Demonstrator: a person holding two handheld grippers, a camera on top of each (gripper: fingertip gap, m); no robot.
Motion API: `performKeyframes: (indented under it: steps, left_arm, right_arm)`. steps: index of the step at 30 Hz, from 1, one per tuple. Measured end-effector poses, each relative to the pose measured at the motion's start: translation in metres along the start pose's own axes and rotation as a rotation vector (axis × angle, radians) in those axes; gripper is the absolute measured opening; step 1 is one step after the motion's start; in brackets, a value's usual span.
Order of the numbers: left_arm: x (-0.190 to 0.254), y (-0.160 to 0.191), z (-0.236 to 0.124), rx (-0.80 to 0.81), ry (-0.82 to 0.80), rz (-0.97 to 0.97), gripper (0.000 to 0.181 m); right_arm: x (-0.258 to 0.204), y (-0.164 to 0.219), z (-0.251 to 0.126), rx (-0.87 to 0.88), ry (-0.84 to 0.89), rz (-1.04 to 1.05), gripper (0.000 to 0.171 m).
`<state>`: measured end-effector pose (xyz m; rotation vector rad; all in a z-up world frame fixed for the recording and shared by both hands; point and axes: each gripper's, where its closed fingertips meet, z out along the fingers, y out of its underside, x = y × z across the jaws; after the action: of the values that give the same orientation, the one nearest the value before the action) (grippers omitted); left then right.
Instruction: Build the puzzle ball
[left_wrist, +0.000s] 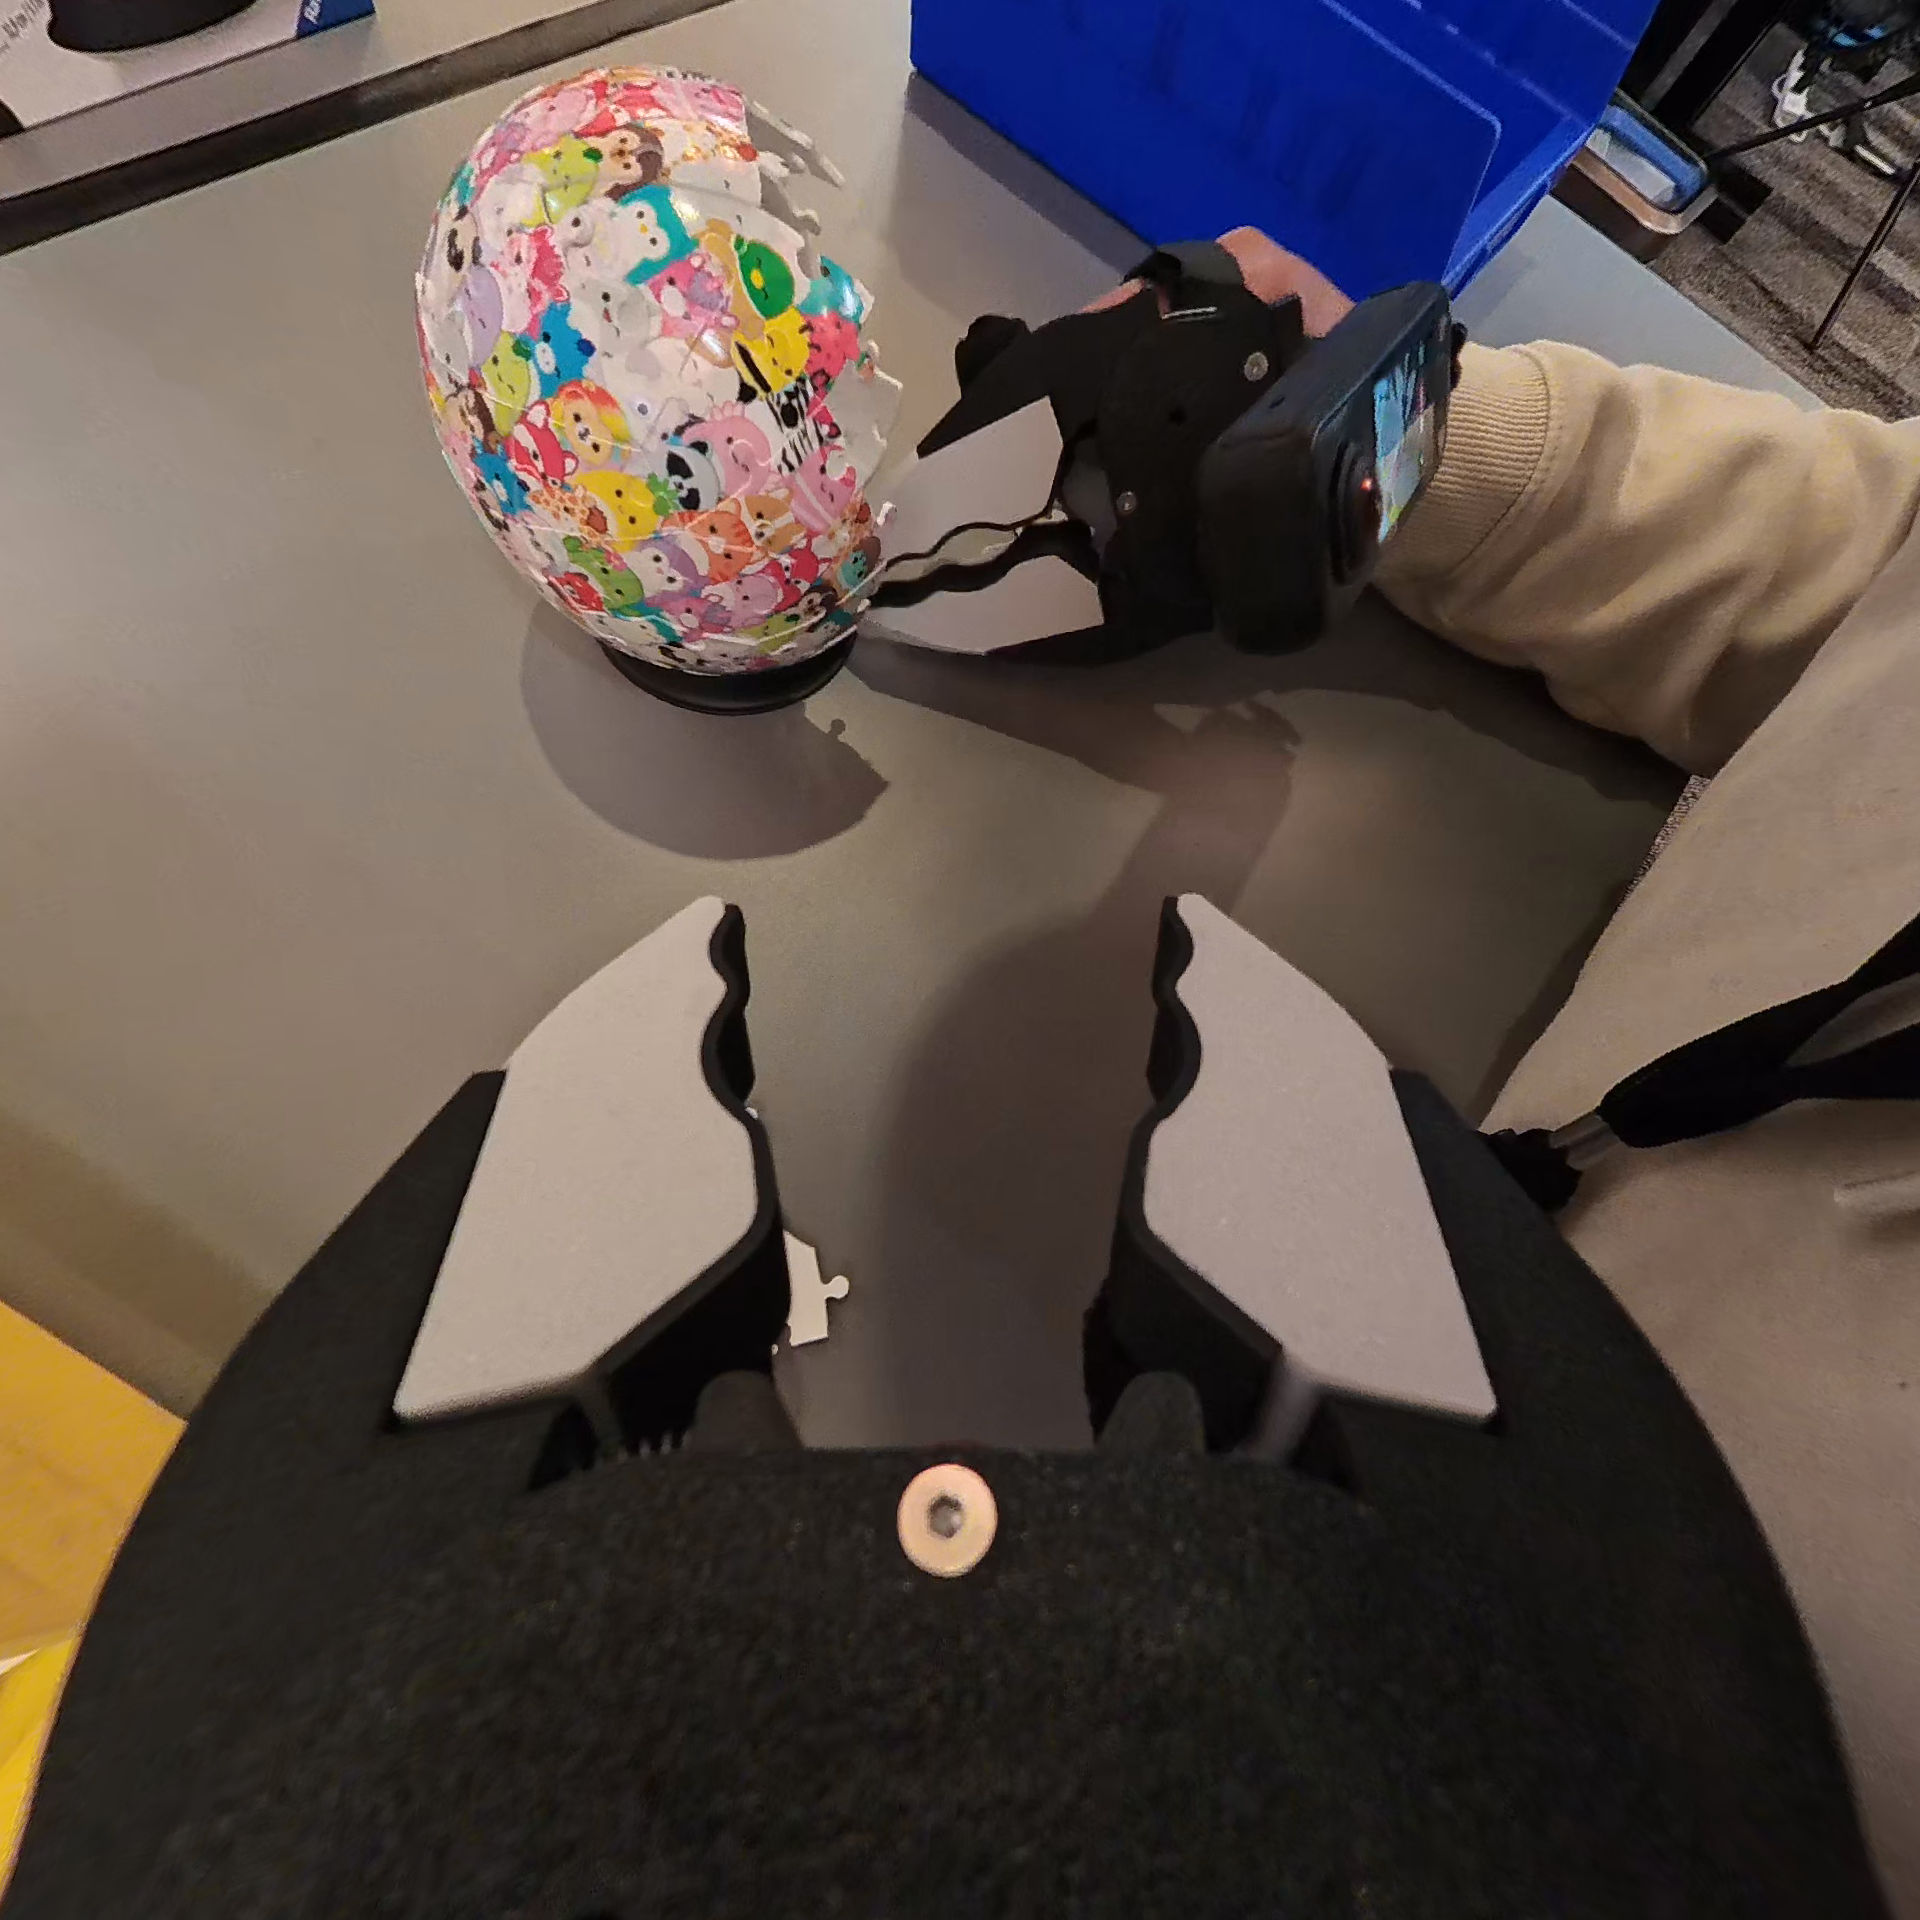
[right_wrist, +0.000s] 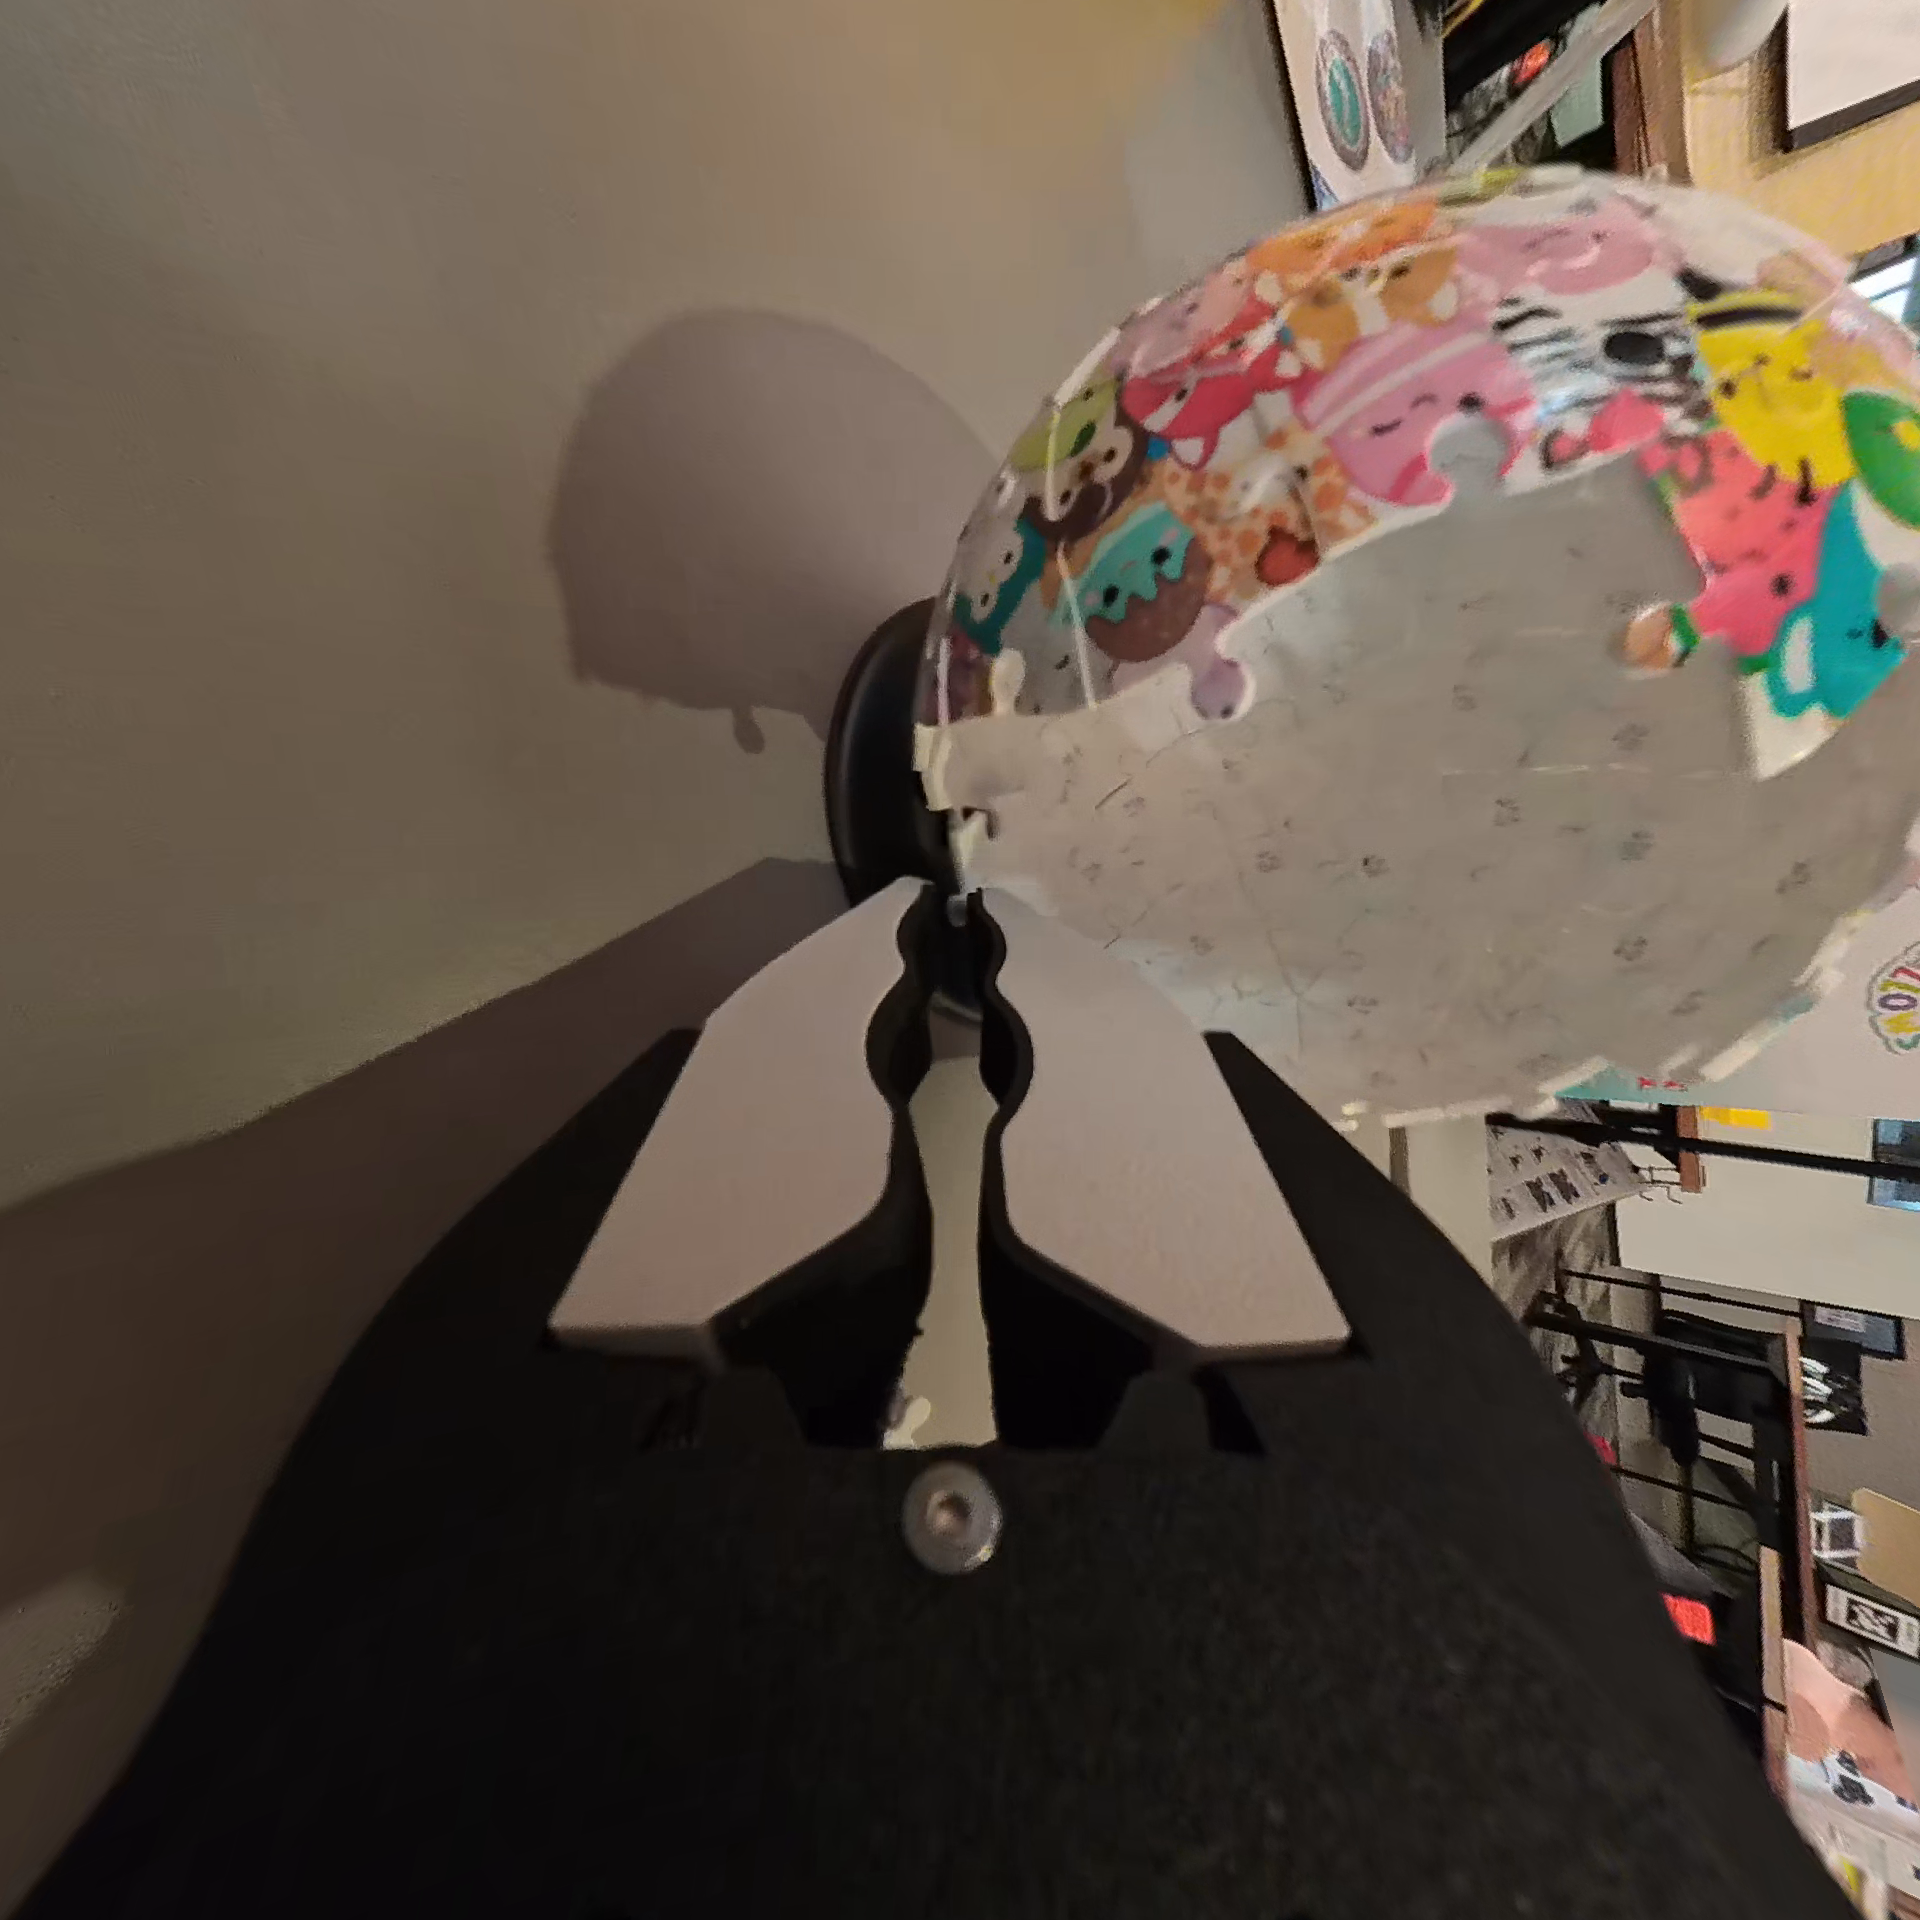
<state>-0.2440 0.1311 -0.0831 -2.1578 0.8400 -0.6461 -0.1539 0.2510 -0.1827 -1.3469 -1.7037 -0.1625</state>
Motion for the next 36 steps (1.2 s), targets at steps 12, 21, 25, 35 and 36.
performKeyframes:
  steps: [12, 21, 25, 35, 36]
  left_arm:
    - [-0.001, 0.0, -0.003, 0.007, 0.005, 0.0, 0.074]
    - [0.0, 0.0, -0.006, 0.014, 0.013, 0.003, 0.074]
    - [-0.002, 0.0, -0.01, 0.021, 0.014, 0.005, 0.074]
    - [-0.008, 0.003, -0.019, 0.024, 0.024, 0.008, 0.074]
    - [-0.008, 0.003, -0.019, 0.024, 0.025, 0.01, 0.074]
  right_arm:
    - [0.004, 0.0, -0.007, -0.207, 0.055, -0.031, 0.002]
    - [0.002, 0.007, -0.01, -0.336, -0.003, -0.127, 0.002]
    - [0.0, 0.006, -0.009, -0.365, -0.022, -0.14, 0.002]
    - [0.002, 0.004, -0.008, -0.44, -0.018, -0.071, 0.002]
    - [0.002, 0.005, -0.008, -0.457, -0.02, -0.062, 0.002]
